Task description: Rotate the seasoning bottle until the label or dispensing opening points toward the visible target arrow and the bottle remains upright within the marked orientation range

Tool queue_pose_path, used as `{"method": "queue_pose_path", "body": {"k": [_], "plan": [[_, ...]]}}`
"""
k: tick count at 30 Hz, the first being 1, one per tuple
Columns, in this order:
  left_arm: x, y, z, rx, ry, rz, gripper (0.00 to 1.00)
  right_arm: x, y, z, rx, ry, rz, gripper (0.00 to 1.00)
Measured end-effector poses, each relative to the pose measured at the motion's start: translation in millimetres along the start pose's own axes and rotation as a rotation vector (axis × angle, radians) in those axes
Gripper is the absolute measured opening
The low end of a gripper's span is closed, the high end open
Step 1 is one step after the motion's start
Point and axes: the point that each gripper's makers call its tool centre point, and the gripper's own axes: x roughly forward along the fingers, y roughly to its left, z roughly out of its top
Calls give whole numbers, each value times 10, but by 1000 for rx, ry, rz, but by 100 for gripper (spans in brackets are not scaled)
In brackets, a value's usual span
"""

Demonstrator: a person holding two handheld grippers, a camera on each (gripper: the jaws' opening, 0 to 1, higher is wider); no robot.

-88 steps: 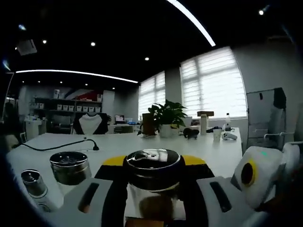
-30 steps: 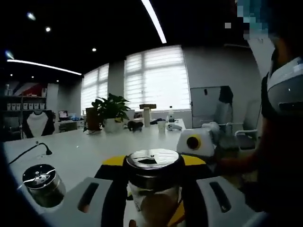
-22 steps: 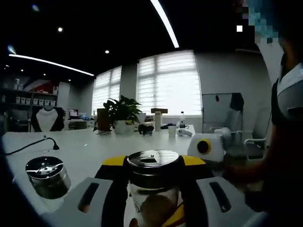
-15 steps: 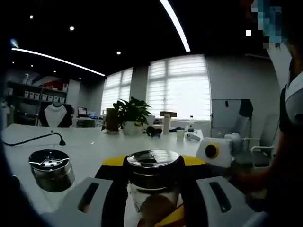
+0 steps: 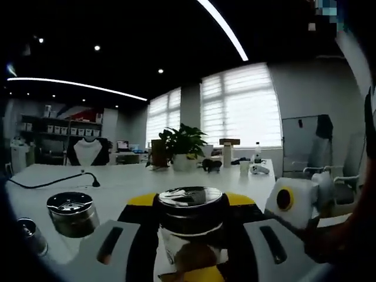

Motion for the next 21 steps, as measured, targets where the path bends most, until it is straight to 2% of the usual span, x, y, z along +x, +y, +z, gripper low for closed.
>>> {"method": "queue_pose_path", "body": {"k": [3,7,12,17,21], "plan": [[3,6,-5,4,2,25,44,18,-38,-93,-13,54,-72,44],[-5,23,17,-24,-18,48,44,31,-69,-117,-78,59,-156,46],[-3,35,22,8,-6,119,44,73,-84,-105,-78,51,-189,47],[9,49,33,-2,-2,140,44,102,-113,-74,-86,38,-223,48],[14,55,4,1,14,140,44,110,-132,-93,-89,49,-222,47]]}}
